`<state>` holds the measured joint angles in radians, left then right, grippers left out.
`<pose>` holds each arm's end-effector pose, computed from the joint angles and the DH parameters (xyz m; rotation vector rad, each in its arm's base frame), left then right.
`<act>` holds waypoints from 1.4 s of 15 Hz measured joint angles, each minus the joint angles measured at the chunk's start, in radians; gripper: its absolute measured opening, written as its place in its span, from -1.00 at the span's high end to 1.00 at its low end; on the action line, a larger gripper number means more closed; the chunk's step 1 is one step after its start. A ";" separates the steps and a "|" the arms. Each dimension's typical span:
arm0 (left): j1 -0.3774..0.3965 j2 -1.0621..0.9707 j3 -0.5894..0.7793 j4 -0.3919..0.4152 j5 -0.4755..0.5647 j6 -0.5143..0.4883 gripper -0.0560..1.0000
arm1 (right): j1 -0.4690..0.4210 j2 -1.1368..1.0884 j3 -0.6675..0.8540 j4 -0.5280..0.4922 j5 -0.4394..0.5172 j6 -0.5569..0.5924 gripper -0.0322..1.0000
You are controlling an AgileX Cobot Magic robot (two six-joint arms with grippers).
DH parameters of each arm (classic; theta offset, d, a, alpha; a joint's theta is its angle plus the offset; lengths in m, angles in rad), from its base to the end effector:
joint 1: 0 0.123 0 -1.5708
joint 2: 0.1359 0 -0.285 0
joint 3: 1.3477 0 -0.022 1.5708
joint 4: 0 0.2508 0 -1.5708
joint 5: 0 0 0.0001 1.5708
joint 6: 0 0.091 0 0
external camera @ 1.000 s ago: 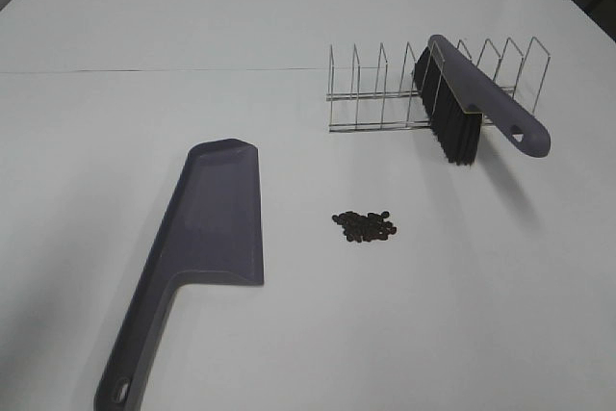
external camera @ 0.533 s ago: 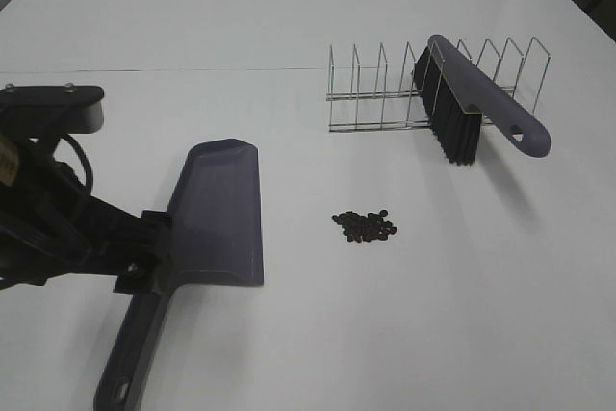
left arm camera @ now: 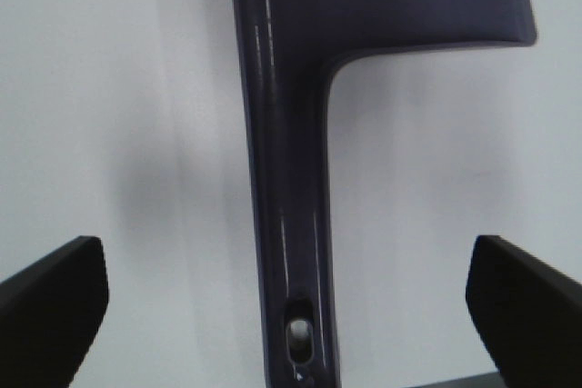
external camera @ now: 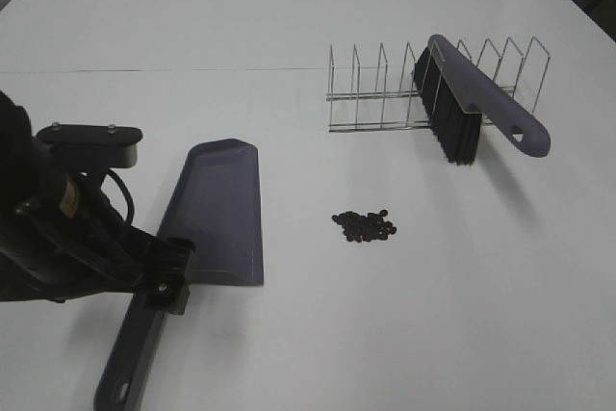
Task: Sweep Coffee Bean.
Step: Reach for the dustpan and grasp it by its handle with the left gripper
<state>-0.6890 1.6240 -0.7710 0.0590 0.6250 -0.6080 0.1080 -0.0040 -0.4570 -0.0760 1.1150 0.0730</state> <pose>0.2072 -0.1666 0.1555 0.1868 2.9667 -0.1160 -0.0027 -0.0065 0.2612 -0.0331 2.1348 0.0138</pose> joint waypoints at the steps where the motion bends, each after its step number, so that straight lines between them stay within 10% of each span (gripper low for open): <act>1: 0.000 0.031 -0.001 0.009 -0.013 -0.021 -0.95 | 0.000 0.000 0.000 0.000 0.000 0.000 -0.96; 5: 0.023 0.107 -0.057 0.017 -0.026 -0.027 -0.80 | 0.000 0.000 0.000 0.000 0.000 0.000 -0.96; 11: 0.156 0.178 -0.070 -0.275 -0.044 0.316 -0.71 | 0.000 0.000 0.000 0.000 0.000 0.000 -0.96; 21: 0.162 0.332 -0.210 -0.254 0.017 0.356 -0.32 | 0.000 0.000 0.000 0.000 0.000 0.000 -0.96</act>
<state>-0.5270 1.9560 -0.9810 -0.1950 0.6420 -0.2520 0.1080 -0.0040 -0.4570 -0.0760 1.1150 0.0730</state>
